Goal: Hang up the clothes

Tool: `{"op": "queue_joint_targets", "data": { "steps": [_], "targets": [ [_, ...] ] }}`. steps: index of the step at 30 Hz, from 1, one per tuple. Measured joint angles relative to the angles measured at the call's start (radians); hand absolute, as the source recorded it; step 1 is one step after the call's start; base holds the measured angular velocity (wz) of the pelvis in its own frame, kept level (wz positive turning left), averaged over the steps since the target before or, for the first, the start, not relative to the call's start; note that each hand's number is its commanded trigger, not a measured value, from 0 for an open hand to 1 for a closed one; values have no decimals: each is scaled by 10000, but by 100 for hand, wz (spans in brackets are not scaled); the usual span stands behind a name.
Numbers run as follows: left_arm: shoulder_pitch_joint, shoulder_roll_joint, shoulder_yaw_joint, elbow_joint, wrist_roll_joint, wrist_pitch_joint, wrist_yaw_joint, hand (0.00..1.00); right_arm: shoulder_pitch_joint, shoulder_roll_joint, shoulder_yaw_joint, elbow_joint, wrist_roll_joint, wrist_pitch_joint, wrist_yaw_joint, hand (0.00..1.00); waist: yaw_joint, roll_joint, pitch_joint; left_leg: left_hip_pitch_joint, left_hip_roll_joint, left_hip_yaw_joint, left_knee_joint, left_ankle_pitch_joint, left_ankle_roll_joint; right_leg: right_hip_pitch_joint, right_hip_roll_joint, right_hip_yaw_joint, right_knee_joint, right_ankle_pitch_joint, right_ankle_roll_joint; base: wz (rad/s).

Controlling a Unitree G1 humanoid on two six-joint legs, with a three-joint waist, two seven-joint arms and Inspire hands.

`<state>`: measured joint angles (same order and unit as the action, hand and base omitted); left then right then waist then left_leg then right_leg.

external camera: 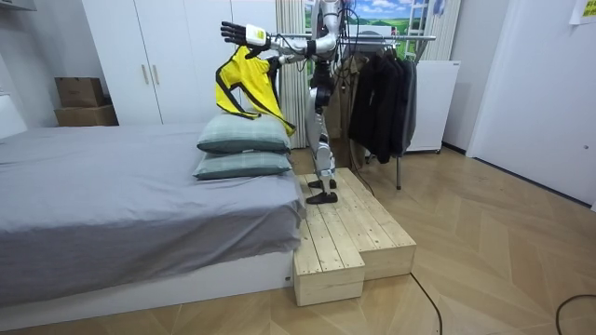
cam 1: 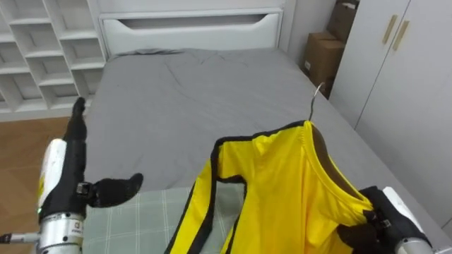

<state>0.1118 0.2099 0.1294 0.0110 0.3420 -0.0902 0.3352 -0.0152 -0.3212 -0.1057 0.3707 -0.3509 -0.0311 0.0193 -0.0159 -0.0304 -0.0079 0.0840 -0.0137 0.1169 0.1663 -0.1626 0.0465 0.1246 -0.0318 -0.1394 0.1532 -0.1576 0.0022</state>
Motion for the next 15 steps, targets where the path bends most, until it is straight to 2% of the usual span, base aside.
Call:
{"op": "queue_joint_targets", "data": {
  "steps": [5,10,12,15],
  "targets": [
    [198,-1,236,1344,-37,-27,295,0,156,-5,-50,-9,-119,0,-185,100,9,-6,1,102,2,26,-38,-11,-9,95,0,1,-8,0,0,0],
    [897,-39,263,2422,-518,-41,303,0,322,-4,-339,-113,-489,29,-181,100,-8,28,13,78,-2,-39,-67,-60,8,24,6,19,23,0,0,0],
    [1011,-64,262,3328,-1067,-98,272,0,630,-24,-492,-722,-457,94,-184,100,3,36,17,81,3,-31,-59,-60,8,19,7,24,44,-1,1,0],
    [1024,-107,261,4740,-1143,-110,230,0,796,-23,-511,-1230,-473,85,-183,100,-29,48,43,63,4,-7,-64,-62,9,-38,18,89,34,-1,1,-4]
  ]
}}
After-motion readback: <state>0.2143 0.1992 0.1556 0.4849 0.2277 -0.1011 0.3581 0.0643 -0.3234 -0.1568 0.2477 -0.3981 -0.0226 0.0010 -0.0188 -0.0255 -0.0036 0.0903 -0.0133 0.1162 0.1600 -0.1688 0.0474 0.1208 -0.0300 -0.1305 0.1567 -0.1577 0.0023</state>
